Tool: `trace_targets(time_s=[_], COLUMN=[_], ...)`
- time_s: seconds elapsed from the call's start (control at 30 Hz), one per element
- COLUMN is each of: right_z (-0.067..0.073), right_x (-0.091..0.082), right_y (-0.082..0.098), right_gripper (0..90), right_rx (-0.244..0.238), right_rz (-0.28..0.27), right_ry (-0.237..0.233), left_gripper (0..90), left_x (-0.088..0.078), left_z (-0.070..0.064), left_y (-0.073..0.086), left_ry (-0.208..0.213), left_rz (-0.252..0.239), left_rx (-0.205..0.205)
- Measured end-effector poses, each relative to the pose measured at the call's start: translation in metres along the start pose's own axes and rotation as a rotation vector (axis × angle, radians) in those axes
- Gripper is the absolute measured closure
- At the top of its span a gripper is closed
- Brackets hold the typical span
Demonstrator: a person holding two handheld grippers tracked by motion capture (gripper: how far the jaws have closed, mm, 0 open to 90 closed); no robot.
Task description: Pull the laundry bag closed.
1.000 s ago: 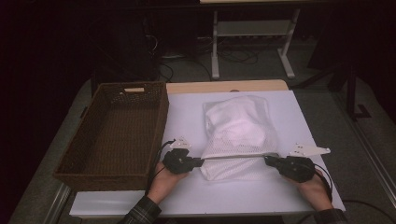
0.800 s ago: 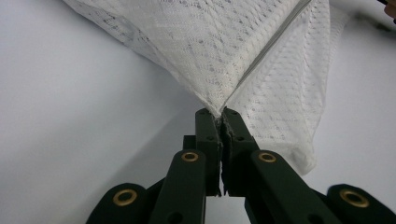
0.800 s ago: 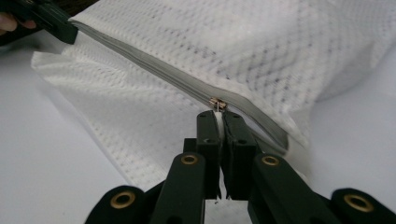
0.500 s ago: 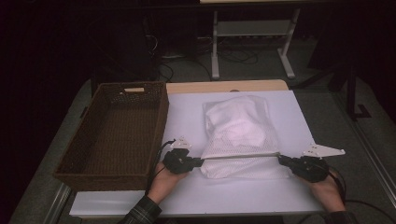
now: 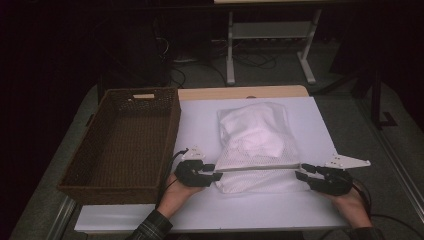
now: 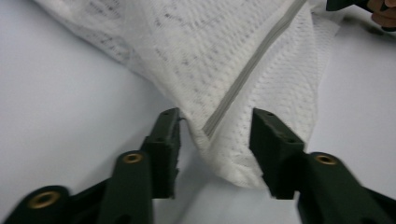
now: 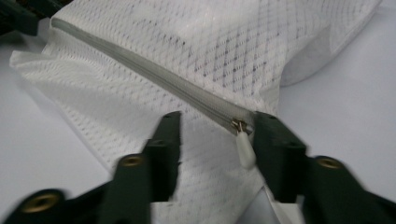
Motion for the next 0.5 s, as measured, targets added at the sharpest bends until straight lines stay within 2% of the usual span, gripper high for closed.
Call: trace_targets(time_s=[0.03,0.17,0.23,0.3,0.5], right_z=[0.000,0.003,0.003,0.005,0.005], right_x=[0.000,0.000,-0.001,-0.003,-0.010], right_y=[-0.001,-0.004,-0.005,-0.004,0.001], right_gripper=[40.2,24.5,21.0,19.4,18.4], right_rx=[0.000,0.019,0.011,0.008,0.009], right_rz=[-0.012,-0.027,-0.028,-0.028,-0.023], right_ry=[0.010,0.014,0.041,0.043,0.047], left_gripper=[43.4,27.2,21.3,15.8,13.3], left_x=[0.000,-0.001,-0.001,-0.001,-0.007], left_z=[-0.001,-0.007,-0.009,-0.013,-0.023], left_y=[-0.001,-0.004,-0.004,-0.004,0.000], left_ry=[-0.003,-0.004,-0.009,-0.020,-0.023], left_rz=[-0.004,-0.021,-0.021,-0.013,-0.028], left_rx=[0.007,0.024,0.036,0.058,0.082])
Point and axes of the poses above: each handheld gripper's, and its own axes: x roughly forward along the jaws, y roughly out of its underside, z roughly to its left, the point moved 8 cm from there along x, roughly forward along the jaws, and after that the axes turned 8 degrees about y, right-handed, at the moved point
